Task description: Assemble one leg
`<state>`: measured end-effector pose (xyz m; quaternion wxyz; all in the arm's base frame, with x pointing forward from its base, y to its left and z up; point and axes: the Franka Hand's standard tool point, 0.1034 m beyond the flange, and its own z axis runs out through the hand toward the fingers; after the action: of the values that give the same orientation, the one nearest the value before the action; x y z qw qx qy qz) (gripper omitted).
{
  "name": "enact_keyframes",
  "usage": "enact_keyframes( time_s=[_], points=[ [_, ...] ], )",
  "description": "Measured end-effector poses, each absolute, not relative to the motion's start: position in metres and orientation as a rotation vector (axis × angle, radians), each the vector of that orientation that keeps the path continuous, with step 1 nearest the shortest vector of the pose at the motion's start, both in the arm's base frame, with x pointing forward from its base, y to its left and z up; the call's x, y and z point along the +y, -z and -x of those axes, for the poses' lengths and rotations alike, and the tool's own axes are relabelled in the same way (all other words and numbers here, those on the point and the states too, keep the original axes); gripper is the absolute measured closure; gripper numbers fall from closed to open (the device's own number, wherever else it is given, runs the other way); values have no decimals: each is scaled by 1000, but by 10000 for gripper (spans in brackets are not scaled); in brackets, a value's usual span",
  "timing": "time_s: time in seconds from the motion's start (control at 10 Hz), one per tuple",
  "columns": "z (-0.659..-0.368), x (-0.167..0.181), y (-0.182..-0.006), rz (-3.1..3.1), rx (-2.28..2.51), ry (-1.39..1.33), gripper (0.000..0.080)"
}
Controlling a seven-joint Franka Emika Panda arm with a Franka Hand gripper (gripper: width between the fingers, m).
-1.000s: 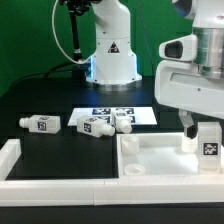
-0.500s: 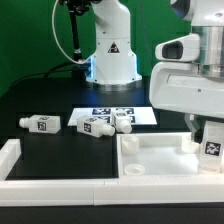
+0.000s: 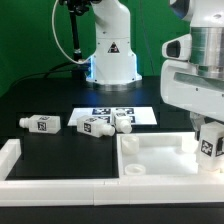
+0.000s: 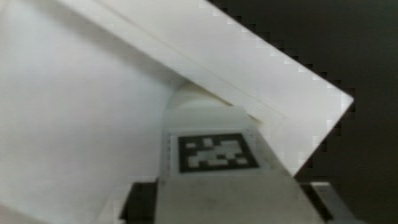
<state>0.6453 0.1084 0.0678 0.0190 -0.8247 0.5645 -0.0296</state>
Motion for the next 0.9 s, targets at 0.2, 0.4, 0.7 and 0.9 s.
enact_keyframes(
  time_s=[0.2,0.4,0.7,0.9],
  points=[
    [-644,109,-67,2204,2103,6,513],
    [-644,110,-67,2006,2270,-30,512],
    [-643,110,-66,2056,2227,-26,353],
    [-645,119,-69,2435,1766,64,227]
  ],
)
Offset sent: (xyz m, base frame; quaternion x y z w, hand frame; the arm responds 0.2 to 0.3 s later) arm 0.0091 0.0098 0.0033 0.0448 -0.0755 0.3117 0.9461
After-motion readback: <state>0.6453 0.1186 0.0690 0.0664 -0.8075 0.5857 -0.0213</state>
